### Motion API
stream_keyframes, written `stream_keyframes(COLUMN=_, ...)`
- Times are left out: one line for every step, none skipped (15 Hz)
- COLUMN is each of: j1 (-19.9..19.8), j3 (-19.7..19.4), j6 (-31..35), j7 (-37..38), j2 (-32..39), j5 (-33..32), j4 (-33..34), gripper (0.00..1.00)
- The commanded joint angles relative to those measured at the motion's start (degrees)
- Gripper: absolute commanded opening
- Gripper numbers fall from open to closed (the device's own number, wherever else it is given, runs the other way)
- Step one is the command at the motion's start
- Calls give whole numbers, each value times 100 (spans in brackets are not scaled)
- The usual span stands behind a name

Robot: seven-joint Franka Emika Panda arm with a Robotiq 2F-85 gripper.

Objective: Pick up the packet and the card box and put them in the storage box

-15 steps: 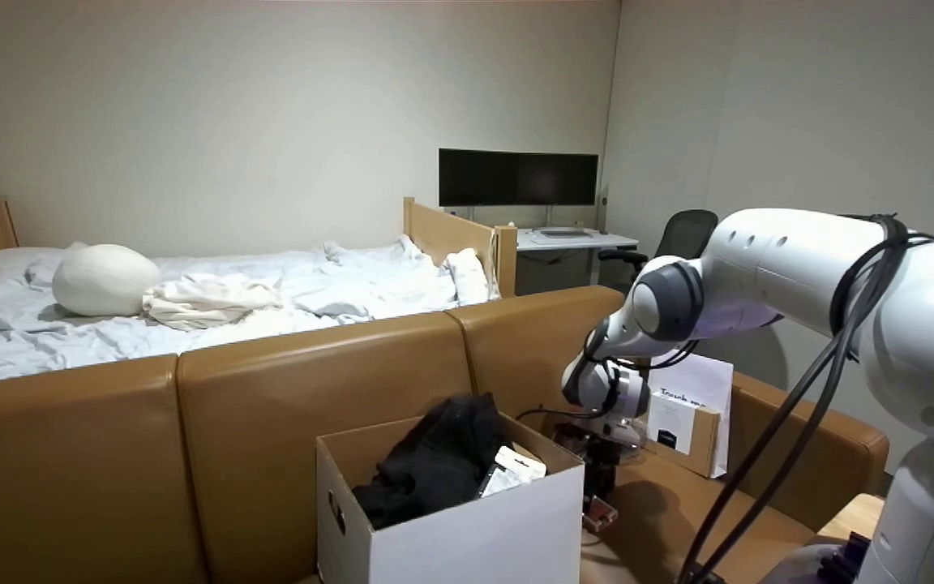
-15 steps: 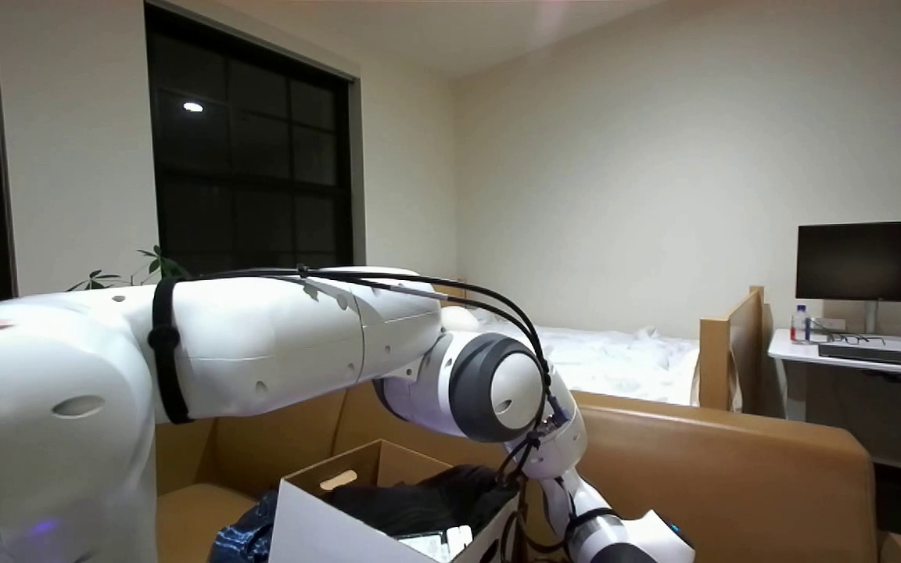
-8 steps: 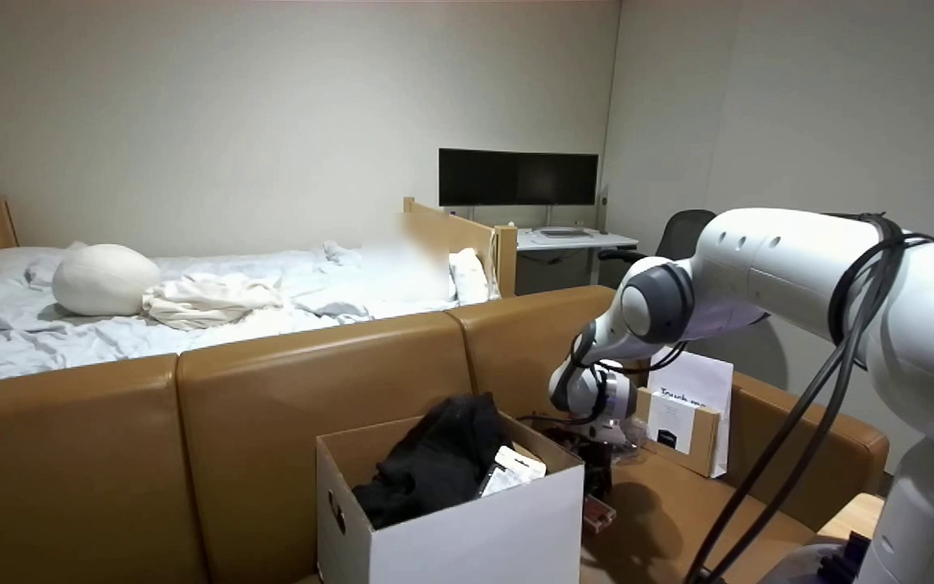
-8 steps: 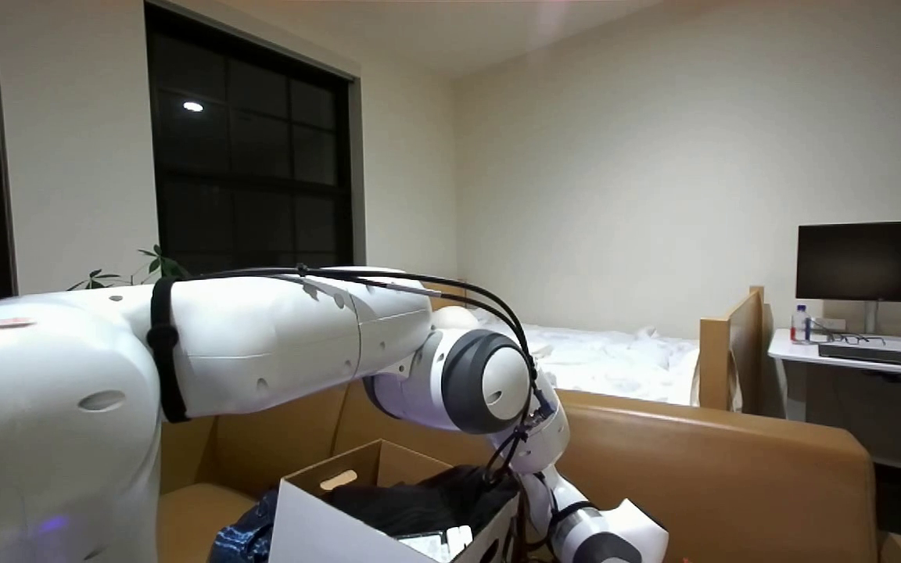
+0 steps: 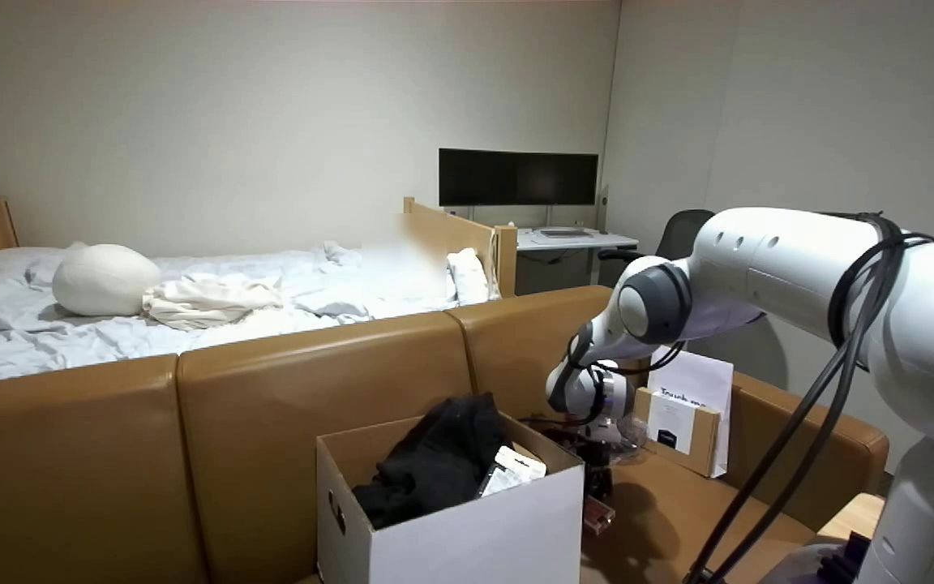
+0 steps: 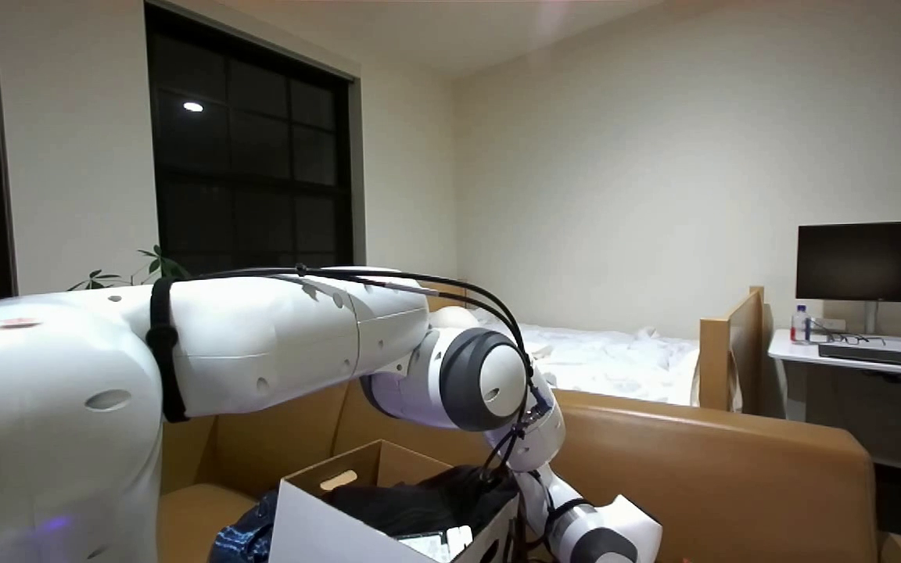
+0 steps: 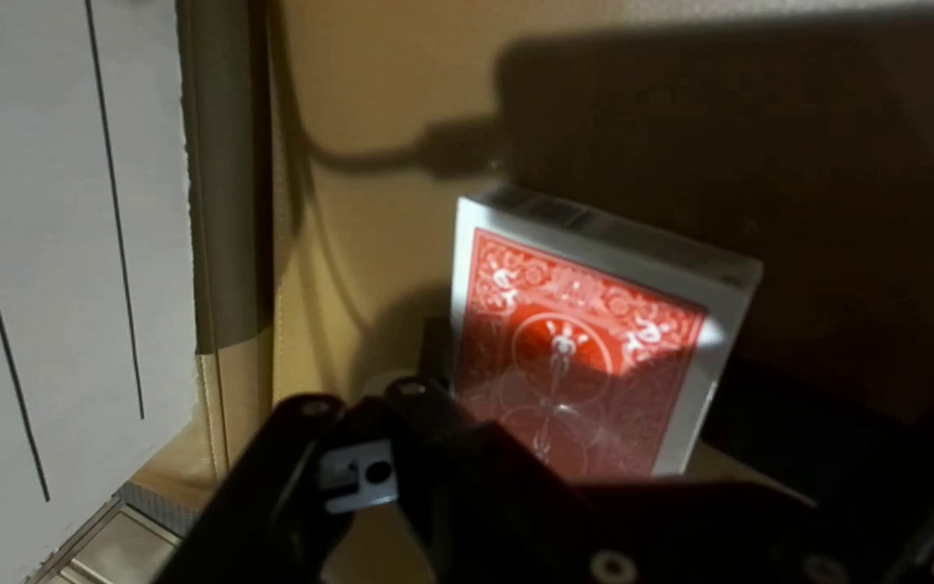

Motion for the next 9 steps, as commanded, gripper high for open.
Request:
stream_keyframes(j1=-63, j3=6, j6=164, j7=169, j2=-1, j5=-127, j4=-56, gripper=51)
stream_keyframes(j1=-113, j3=17, j6=207, j7=146, j2=-1, j5=-94, j4=-51, gripper=51)
stream_keyframes(j1=-187, j3=42, j6=242, j7=93, j2=-3, j5=-53, j4=-41, gripper=51)
stream_keyframes(j1=-323, j3=86, j6=310, j7=7, j2=-8, j5=21, j4=-35, gripper=51)
stream_keyframes(j1=-473, j3=134, j6=336, j7=-96, j2=-14, j5=80, j4=-26, gripper=51)
stream_keyframes(j1=-506, j3=82, j6=398, j7=-196, j2=-82, j5=250, j4=-134, gripper=51)
stream_keyframes(j1=-610, j3=123, j6=431, j7=-315, j2=-181, j5=322, j4=-250, gripper=51)
stream_keyframes(j1=-687, j3=135, j6=515, j7=-431, j2=-307, j5=393, j4=-404, gripper=51)
stream_keyframes(j1=-809, j3=188, j6=429, j7=-659, j2=-389, j5=408, j4=-441, gripper=51)
